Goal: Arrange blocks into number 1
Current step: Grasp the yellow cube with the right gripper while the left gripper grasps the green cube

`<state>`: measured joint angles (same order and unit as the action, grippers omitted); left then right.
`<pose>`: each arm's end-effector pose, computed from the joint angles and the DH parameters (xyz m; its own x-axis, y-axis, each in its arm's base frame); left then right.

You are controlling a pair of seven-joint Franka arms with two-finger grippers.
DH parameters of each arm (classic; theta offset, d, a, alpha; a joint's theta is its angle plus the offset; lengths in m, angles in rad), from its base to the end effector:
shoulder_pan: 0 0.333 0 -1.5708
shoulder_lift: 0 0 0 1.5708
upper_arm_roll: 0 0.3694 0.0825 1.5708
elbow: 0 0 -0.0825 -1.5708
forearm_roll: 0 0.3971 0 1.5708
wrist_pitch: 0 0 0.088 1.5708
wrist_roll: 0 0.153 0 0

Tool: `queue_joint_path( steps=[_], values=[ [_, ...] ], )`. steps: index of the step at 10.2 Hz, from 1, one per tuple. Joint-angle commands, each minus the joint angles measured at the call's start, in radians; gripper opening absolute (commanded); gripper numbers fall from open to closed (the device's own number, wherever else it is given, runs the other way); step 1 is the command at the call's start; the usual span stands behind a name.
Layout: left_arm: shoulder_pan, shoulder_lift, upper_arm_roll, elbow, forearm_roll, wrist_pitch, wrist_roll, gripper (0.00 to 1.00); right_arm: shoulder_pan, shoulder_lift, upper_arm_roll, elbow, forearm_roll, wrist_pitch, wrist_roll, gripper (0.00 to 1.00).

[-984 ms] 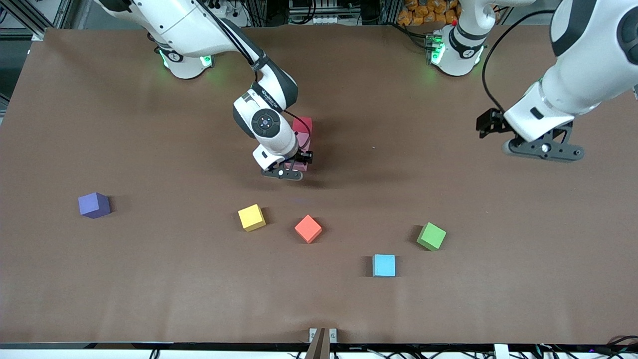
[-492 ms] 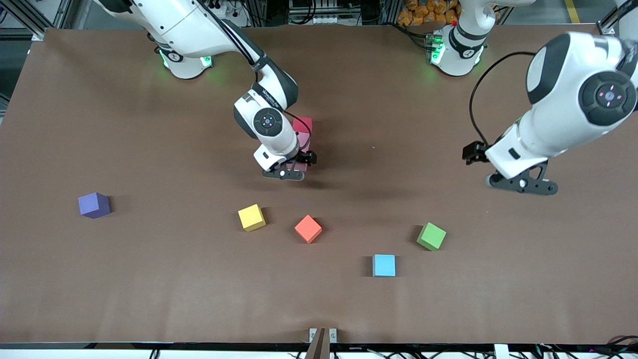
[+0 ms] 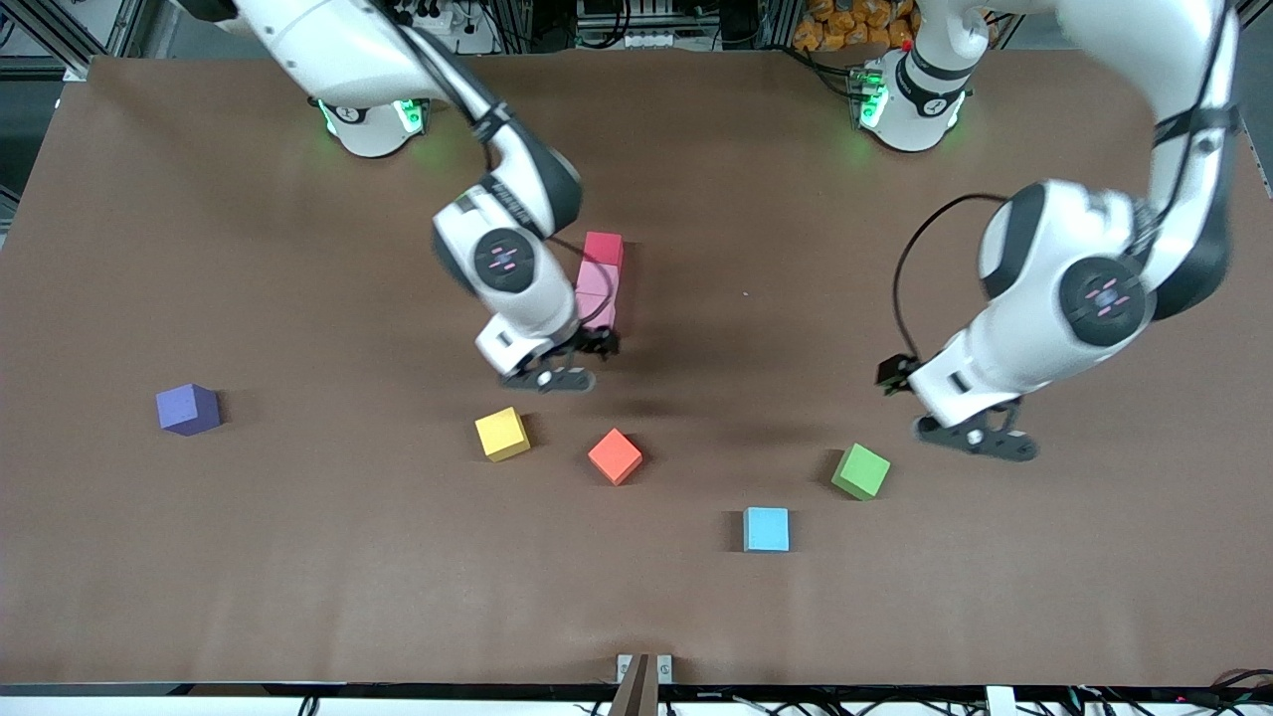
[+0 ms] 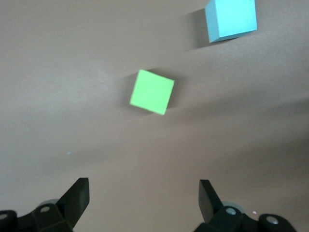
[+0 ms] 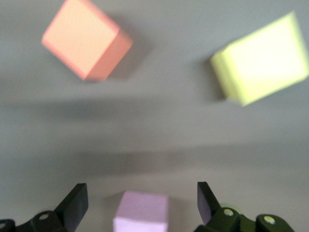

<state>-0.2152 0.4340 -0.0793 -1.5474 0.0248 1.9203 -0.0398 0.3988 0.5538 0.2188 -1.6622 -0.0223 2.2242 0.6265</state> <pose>0.6781 -0.1952 0.3933 0.9652 -0.2545 -0.0600 -0.2545 -0.9670 0.0082 0.5988 0.4018 0.2865 0.9988 -0.0267 -0.0401 -0.0302 -0.9955 -0.0899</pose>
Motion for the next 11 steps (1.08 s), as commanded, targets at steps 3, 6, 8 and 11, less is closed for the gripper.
queue_joint_path(
  steps=[3, 6, 8, 11],
  values=[
    [-0.018, 0.129, 0.009, 0.085, -0.005, 0.089, 0.032, 1.00, -0.115, 0.050, -0.047, 0.038, -0.044, 0.002, -0.332, 1.00],
    [-0.015, 0.224, 0.013, 0.092, 0.015, 0.184, 0.153, 1.00, -0.117, 0.107, -0.047, 0.047, -0.048, 0.087, -0.447, 1.00],
    [-0.007, 0.271, 0.016, 0.127, 0.020, 0.204, 0.210, 1.00, -0.112, 0.123, -0.047, 0.047, -0.047, 0.103, -0.453, 1.00],
    [-0.003, 0.292, 0.036, 0.135, 0.018, 0.229, 0.351, 1.00, -0.106, 0.135, -0.048, 0.042, -0.056, 0.144, -0.476, 1.00]
  ],
)
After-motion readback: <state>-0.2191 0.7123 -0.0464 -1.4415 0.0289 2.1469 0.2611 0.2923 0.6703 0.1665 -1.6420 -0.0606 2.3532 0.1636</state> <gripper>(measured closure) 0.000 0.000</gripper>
